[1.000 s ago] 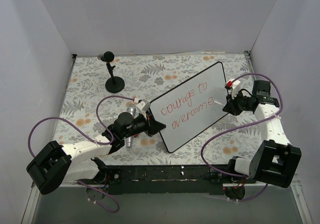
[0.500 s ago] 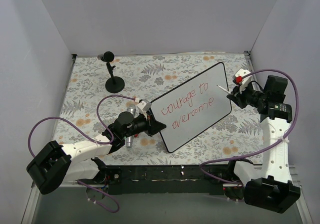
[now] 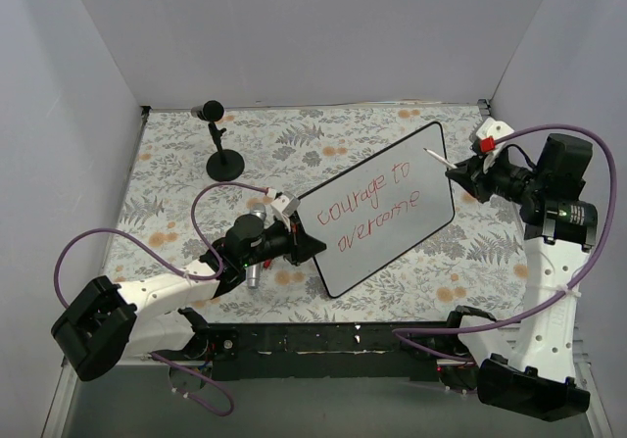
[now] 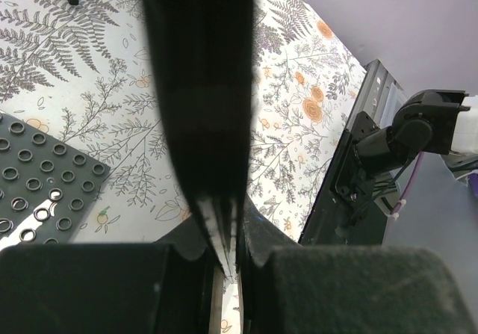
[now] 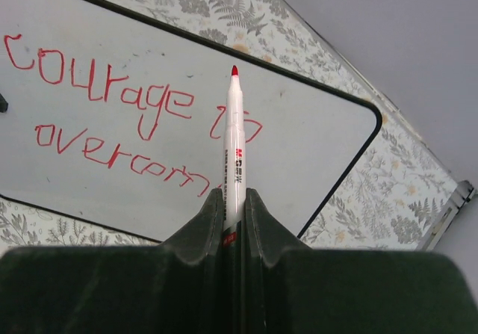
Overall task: Write a sentence on the whiteboard
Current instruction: Write a sentence on the whiteboard, then put down the whiteboard on the whiteboard stand.
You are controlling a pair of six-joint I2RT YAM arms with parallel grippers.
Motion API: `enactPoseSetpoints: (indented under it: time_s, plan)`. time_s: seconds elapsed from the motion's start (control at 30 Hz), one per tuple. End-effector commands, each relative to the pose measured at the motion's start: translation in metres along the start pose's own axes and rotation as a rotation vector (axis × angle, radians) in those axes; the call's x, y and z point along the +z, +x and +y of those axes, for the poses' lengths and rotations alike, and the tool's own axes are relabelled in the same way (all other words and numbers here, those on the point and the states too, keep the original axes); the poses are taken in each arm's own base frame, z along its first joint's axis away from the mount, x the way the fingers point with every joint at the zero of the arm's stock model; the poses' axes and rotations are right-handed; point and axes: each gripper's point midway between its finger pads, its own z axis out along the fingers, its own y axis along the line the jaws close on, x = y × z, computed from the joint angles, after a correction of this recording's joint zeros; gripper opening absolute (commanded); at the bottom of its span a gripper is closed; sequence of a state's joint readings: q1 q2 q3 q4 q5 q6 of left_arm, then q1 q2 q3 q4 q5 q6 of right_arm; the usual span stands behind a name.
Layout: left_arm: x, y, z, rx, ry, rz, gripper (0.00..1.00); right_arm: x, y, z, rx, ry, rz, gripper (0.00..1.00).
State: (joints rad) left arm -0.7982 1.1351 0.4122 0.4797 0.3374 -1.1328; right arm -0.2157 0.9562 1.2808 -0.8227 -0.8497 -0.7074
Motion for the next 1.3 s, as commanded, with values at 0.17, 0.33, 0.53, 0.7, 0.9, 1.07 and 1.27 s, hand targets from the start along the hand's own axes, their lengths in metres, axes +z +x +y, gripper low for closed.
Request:
enactPoseSetpoints:
  time_s: [0.17, 0.33, 0.53, 0.7, 0.9, 1.07, 1.27]
  plan:
    - [-0.007, -0.052, -0.035, 0.029, 0.069, -0.101, 0.00, -0.013, -0.028, 0.025, 0.030, -0.070, -0.074, 0.01]
    - [-0.011, -0.080, -0.046, 0.025, 0.070, -0.162, 0.00, -0.015, -0.037, 0.031, 0.034, -0.099, -0.102, 0.01]
    - [-0.013, -0.118, -0.054, 0.009, 0.047, -0.231, 0.00, -0.019, -0.053, 0.038, 0.032, -0.139, -0.146, 0.01]
    - [-0.015, -0.152, -0.062, 0.024, 0.056, -0.280, 0.00, -0.029, -0.078, 0.038, -0.008, -0.145, -0.175, 0.01]
    - [-0.010, -0.171, -0.064, 0.043, 0.094, -0.293, 0.00, -0.028, -0.083, 0.039, 0.003, -0.166, -0.193, 0.01]
    - [-0.004, -0.178, -0.066, 0.078, 0.129, -0.283, 0.00, -0.028, -0.081, 0.041, 0.006, -0.168, -0.193, 0.01]
    - [0.002, -0.194, -0.073, 0.126, 0.164, -0.290, 0.00, -0.028, -0.083, 0.041, 0.011, -0.174, -0.201, 0.01]
